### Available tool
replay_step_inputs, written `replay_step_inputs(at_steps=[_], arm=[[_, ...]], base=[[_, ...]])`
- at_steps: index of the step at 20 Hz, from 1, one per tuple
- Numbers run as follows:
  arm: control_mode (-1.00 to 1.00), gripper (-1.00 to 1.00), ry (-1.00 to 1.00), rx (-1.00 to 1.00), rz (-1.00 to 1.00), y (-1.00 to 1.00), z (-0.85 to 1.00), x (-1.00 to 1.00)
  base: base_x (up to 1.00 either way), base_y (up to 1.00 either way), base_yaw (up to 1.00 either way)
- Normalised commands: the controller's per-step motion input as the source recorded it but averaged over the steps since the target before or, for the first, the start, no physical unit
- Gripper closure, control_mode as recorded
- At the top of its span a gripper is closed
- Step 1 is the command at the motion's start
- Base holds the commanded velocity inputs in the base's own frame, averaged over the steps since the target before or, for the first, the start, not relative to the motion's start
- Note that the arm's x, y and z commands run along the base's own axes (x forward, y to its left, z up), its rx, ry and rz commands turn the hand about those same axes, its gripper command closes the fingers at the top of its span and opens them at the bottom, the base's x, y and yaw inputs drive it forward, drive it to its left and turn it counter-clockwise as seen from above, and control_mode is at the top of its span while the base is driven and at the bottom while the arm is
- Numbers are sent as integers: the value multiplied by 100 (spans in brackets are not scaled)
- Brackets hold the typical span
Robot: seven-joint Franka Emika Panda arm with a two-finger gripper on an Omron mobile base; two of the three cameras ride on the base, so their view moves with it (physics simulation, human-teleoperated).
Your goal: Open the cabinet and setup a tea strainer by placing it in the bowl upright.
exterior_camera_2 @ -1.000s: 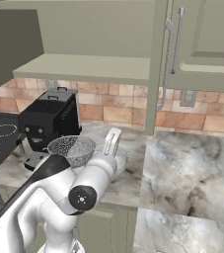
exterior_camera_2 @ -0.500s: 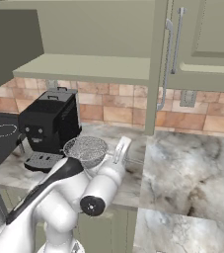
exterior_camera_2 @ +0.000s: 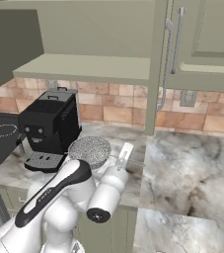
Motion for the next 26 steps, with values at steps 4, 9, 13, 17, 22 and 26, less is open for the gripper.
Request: replay_step_inputs(at_steps=[4, 9, 13, 17, 22, 26], arm=[[-100, 100, 0, -1, -2, -14, 0, 11], [-100, 100, 1, -3, -3, -30, -14, 6], [-100, 100, 0, -4, -2, -11, -24, 1], [-100, 100, -3, -1, 0, 0, -11, 0], [-100, 100, -2, 0, 0, 8, -1, 0], [-100, 100, -1, 0, 0, 16, 0, 0]], base=[[0, 0, 0], [0, 0, 0], [0, 0, 0], [0, 0, 0], [0, 0, 0], [0, 0, 0]])
